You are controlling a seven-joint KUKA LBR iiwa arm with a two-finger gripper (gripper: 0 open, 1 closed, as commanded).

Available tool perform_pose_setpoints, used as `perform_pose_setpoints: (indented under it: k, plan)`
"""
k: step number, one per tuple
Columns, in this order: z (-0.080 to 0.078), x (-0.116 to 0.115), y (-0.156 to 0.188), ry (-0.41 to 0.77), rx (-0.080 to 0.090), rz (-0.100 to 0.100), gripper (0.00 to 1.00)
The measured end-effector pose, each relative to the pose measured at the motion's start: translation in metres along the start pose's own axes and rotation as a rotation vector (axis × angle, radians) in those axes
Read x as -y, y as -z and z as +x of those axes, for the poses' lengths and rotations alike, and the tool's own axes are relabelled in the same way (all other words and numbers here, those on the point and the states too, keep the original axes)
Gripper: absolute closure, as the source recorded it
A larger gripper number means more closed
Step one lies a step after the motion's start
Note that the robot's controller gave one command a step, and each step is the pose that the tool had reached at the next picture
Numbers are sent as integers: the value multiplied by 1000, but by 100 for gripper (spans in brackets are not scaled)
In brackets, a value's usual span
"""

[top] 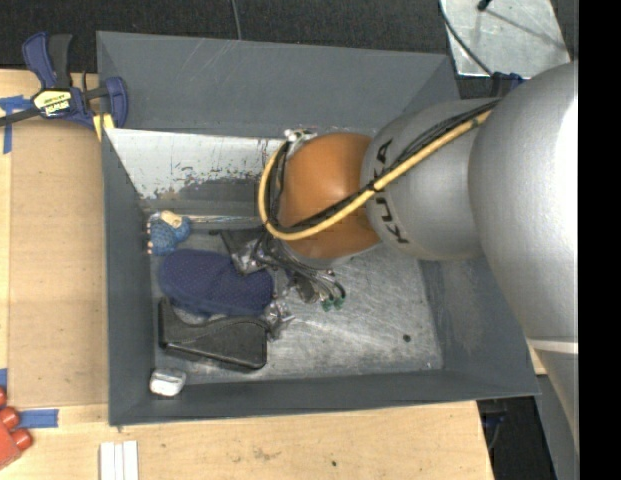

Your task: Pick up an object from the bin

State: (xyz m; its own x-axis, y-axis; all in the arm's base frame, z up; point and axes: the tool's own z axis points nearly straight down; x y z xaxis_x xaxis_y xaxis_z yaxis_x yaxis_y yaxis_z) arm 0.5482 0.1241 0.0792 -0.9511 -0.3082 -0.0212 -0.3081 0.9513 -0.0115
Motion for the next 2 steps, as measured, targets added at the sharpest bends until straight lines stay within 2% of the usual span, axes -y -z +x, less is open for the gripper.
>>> perform_pose_setpoints:
  k: [1,2]
  plan:
    - [-6,-1,4,-2,25,-3,100]
    - [-27,-1,149,63,-9,-10,100]
